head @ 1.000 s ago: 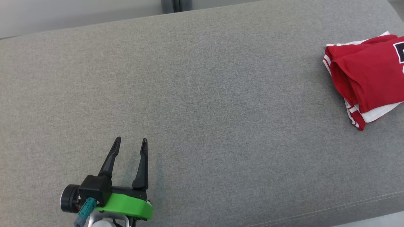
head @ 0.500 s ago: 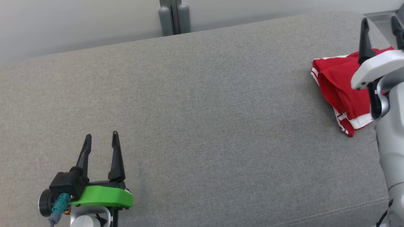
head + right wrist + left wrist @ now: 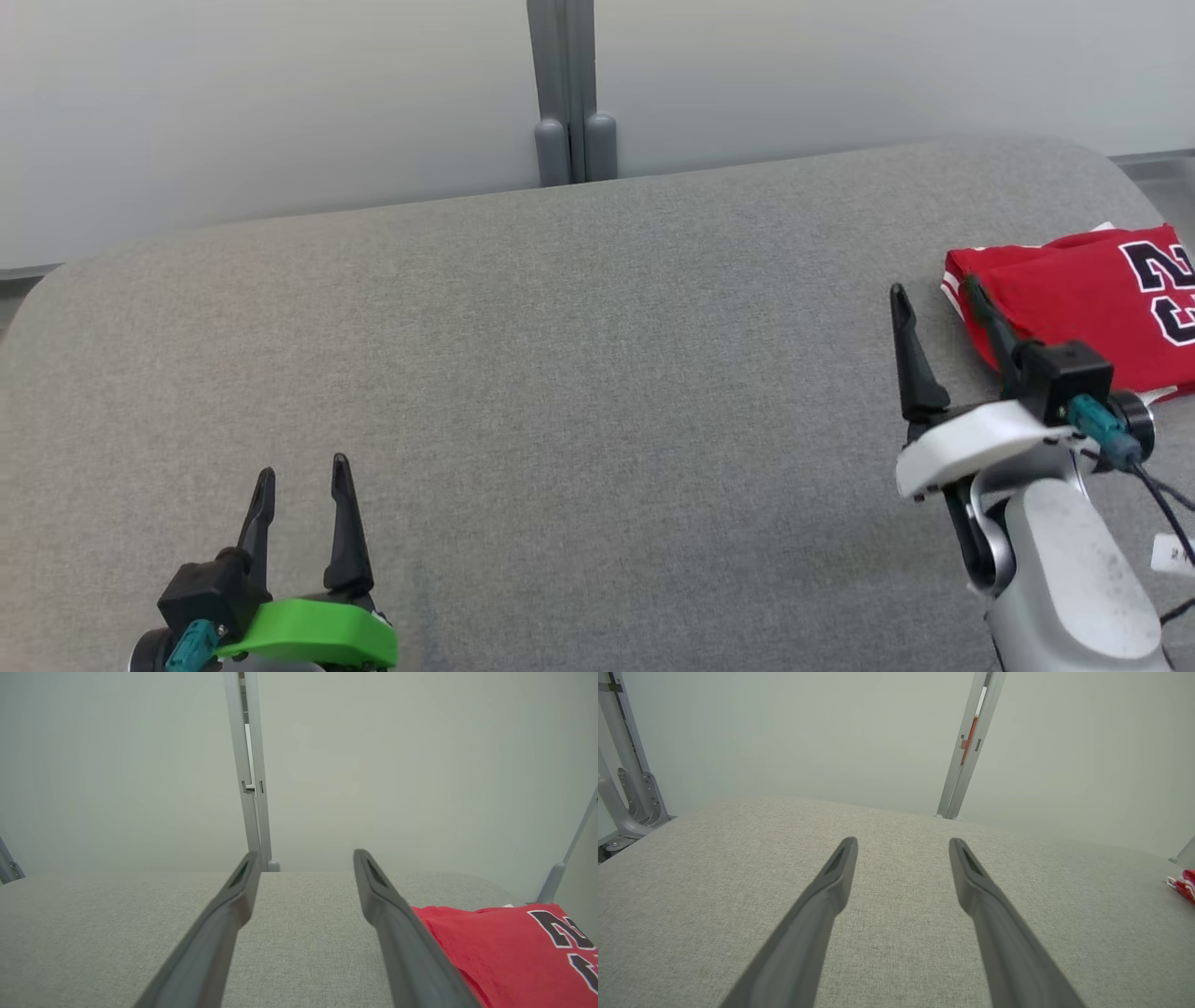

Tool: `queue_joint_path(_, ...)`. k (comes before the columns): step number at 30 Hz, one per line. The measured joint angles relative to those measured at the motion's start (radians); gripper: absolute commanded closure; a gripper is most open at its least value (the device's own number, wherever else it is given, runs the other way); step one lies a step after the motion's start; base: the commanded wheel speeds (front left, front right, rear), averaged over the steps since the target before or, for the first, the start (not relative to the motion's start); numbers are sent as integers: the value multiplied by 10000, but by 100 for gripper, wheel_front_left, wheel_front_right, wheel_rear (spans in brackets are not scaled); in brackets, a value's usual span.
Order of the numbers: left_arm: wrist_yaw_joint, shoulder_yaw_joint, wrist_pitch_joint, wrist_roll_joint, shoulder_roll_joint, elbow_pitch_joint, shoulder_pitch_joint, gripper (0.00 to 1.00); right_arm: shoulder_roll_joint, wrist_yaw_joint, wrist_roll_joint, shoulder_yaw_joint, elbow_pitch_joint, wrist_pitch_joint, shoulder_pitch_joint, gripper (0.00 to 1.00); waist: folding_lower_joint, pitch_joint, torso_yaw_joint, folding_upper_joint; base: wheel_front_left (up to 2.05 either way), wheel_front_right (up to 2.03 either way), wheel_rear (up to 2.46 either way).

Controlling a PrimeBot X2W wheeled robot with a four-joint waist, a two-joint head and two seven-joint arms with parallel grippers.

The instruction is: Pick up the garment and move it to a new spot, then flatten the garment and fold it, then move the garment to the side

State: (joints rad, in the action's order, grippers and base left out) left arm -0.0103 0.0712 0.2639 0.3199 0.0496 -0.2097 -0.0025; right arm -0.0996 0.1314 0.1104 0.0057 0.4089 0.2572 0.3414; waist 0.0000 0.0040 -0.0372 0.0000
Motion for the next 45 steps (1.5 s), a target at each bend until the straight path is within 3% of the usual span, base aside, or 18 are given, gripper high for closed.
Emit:
queue_joint_path(6,29,56,0,228,0,-12,404,0,453,0,-130,92,-1103,10,-1543,0,0,-233,260,0,0,0,0)
queue_joint_path(14,-38,316,0,88,0,23,524,0,499,0,209,422,-1916,12,-2731,0,-1,-280,377,0,0,0,0)
queue_joint_path(41,-174,629,0,-146,0,-203,587,0,499,0,673,604,-1835,13,-3112,0,0,-299,425,0,0,0,0)
queue_joint_path(42,-174,633,0,-138,-2,-244,589,100,504,0,679,604,-1799,8,-3121,100,0,-299,424,0,0,0,0)
queue_joint_path(45,-173,637,-2,-132,-12,-510,651,100,527,2,686,619,-1547,-10,-3277,100,-1,-299,424,0,0,0,0)
